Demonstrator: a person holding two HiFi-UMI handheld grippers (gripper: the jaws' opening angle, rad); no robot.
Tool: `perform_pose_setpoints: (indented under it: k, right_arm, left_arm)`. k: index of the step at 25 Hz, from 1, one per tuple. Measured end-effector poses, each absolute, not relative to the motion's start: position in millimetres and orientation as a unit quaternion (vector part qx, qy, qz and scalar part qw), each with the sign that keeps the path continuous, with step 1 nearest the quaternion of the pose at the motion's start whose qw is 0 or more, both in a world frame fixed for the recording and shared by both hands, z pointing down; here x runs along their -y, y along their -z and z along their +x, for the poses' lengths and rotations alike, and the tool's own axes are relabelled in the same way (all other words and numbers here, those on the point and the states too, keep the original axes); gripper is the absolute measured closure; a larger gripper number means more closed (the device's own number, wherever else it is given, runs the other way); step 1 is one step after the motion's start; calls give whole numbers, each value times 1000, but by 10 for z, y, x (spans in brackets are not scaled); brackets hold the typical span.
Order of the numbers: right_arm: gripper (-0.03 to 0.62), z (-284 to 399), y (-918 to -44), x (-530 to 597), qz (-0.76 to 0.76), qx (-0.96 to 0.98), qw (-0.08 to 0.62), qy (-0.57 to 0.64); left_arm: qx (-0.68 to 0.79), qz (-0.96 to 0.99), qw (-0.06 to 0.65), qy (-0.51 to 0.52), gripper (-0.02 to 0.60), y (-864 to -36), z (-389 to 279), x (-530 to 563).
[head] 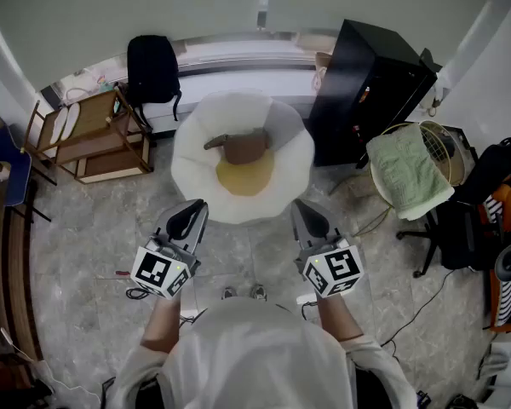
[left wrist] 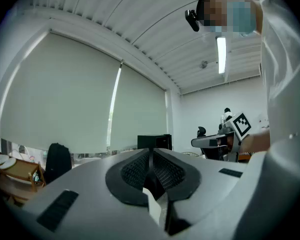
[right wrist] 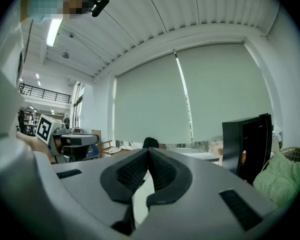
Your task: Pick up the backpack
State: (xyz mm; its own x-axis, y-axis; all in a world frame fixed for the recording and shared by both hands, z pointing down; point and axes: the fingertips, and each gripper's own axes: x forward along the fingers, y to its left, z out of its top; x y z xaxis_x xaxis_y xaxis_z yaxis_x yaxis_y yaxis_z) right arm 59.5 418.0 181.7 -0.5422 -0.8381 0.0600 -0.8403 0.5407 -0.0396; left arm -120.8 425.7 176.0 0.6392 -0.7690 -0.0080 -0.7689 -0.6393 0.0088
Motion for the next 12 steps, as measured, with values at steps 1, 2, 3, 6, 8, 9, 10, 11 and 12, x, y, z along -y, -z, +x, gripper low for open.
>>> perform_pose_setpoints:
  k: [1,2,3,6,8,9,10,11,12]
  right_arm:
    - [566,588,-1816,-4173,478,878,17,-32]
    - [566,582,-1814,-4165,477,878,17,-31]
    - [566,577,-1813,-4156,477,878,17,-31]
    - [565,548,-1821,-4135,475,879,18,-32]
    - [566,527,-1829,-4130,474,880,19,-32]
    - [566,521,-1831,-4128,474,880,18,-32]
    - [565,517,-1829,-4128,472,881,16,-32]
    - [565,516,-1825,-4127,471,882,13,-30]
    - [565,520,-1819,-4124,470,882,10,-29]
  left_arm:
    - [424,906,3,5,534,-1763,-1205,-4251]
    - [424,906,3,5,534,-1768,-1201,-4244]
    - [423,906,4,5,534,-1774,-1197,-4235]
    - [423,906,6,3,534,-1810,-1191,-4207]
    - [421,907,7,4,534,-1825,-1188,-4198]
    - [421,907,7,4,534,-1827,-1183,-4195]
    - [420,907,7,3,534,-1830,-1176,-4192]
    - [420,908,7,2,534,-1834,-1167,-4189]
    - [419,908,8,2,534,-1838,-1156,-4188]
